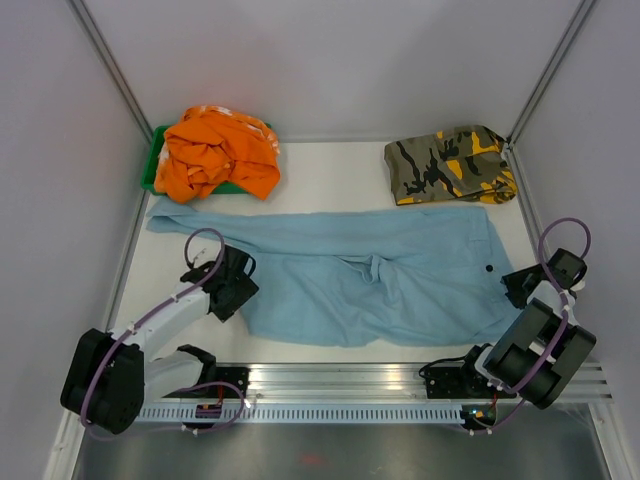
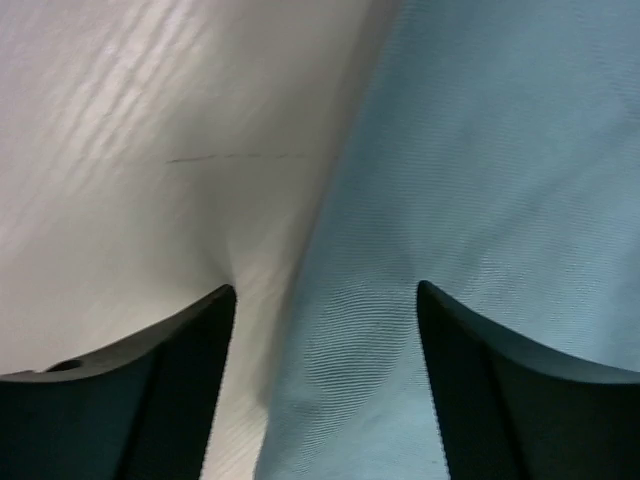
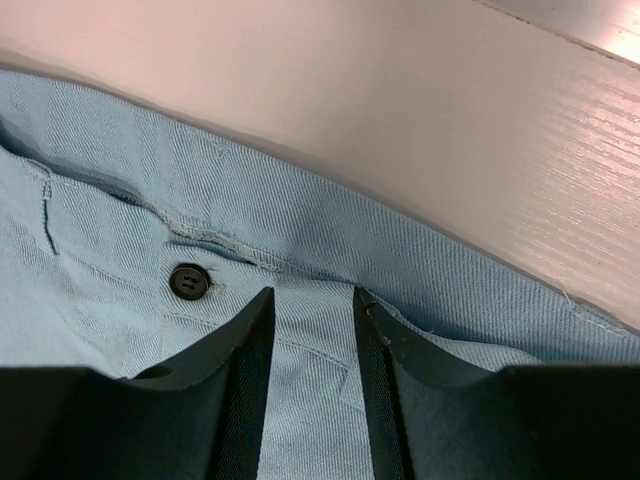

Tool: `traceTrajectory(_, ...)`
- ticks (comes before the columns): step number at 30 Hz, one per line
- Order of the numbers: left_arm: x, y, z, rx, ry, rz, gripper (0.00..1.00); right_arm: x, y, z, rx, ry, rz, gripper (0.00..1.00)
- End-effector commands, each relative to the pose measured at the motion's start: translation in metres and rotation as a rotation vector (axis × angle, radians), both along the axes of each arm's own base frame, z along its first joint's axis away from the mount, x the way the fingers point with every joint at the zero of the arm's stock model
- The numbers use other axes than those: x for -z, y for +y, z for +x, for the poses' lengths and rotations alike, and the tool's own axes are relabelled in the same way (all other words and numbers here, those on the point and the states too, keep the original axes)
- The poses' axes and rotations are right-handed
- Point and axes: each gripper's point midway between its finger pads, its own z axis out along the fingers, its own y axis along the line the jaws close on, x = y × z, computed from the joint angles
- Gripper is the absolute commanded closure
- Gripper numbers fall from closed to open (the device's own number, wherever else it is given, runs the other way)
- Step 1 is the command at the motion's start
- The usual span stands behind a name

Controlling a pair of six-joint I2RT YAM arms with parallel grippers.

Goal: Fold and stack the trousers
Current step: Flatten the trousers out

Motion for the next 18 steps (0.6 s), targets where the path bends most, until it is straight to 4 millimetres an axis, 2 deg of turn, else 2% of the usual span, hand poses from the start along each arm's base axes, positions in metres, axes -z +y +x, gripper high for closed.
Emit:
traceTrajectory(1,0.016,-0.018,0.016,0.004,-0.059,-0.093,0.28,-0.003,-0.014,-0.006,0.033,0.03,-0.044,0.55)
traceTrajectory(2,0.022,-0.02,0.016,0.01,-0.044,-0.099,0.44,-0.005,-0.013,-0.006,0.029,0.024,-0.049,0.56)
traceTrajectory(3,0.024,-0.02,0.015,0.024,-0.032,-0.09,0.52,-0.005,-0.013,-0.005,0.024,0.018,-0.054,0.56)
traceTrajectory(4,0.024,-0.021,0.019,0.033,-0.022,-0.081,0.77,-0.006,-0.012,-0.005,0.018,0.011,-0.052,0.57)
traceTrajectory(5,0.023,-0.012,0.01,0.034,0.029,-0.032,0.92,-0.006,-0.011,-0.006,0.012,0.011,-0.053,0.57)
traceTrajectory(6,0.018,-0.005,0.006,0.039,0.061,0.015,0.98,-0.006,-0.011,-0.006,0.008,0.01,-0.055,0.58)
traceTrajectory(7,-0.008,-0.002,0.021,0.031,0.037,0.053,0.98,-0.006,-0.01,-0.006,0.009,0.012,-0.055,0.58)
traceTrajectory(8,-0.027,0.019,0.024,0.004,0.025,0.177,0.98,-0.006,-0.01,-0.007,0.007,0.013,-0.057,0.58)
traceTrajectory(9,-0.048,0.042,0.001,0.003,0.117,0.299,0.98,-0.007,-0.01,-0.007,0.008,0.013,-0.057,0.59)
traceTrajectory(10,-0.097,0.062,0.023,-0.04,0.002,0.429,0.98,-0.007,-0.01,-0.007,0.004,0.011,-0.057,0.59)
traceTrajectory(11,-0.127,0.075,0.022,-0.058,-0.041,0.497,0.98,-0.008,-0.009,-0.006,0.001,0.006,-0.056,0.59)
traceTrajectory(12,-0.152,0.091,0.009,-0.049,-0.013,0.583,0.98,-0.007,-0.008,-0.006,-0.001,0.002,-0.054,0.59)
traceTrajectory(13,-0.193,0.102,0.021,-0.077,-0.108,0.649,0.97,-0.008,-0.008,-0.006,-0.004,0.0,-0.054,0.59)
traceTrajectory(14,-0.208,0.107,0.02,-0.077,-0.125,0.677,0.93,-0.008,-0.008,-0.006,-0.005,-0.003,-0.056,0.59)
traceTrajectory(15,-0.22,0.108,0.021,-0.032,-0.12,0.703,0.84,-0.008,-0.007,-0.005,-0.007,-0.004,-0.055,0.59)
traceTrajectory(16,-0.227,0.096,0.034,0.005,-0.161,0.645,0.3,-0.007,-0.007,-0.006,-0.008,-0.002,-0.053,0.59)
traceTrajectory(17,-0.225,0.086,0.041,0.063,-0.167,0.606,0.01,-0.006,-0.007,-0.006,-0.01,-0.001,-0.055,0.59)
traceTrajectory(18,-0.223,0.077,0.046,0.148,-0.158,0.583,0.0,-0.005,-0.008,-0.006,-0.008,0.002,-0.055,0.58)
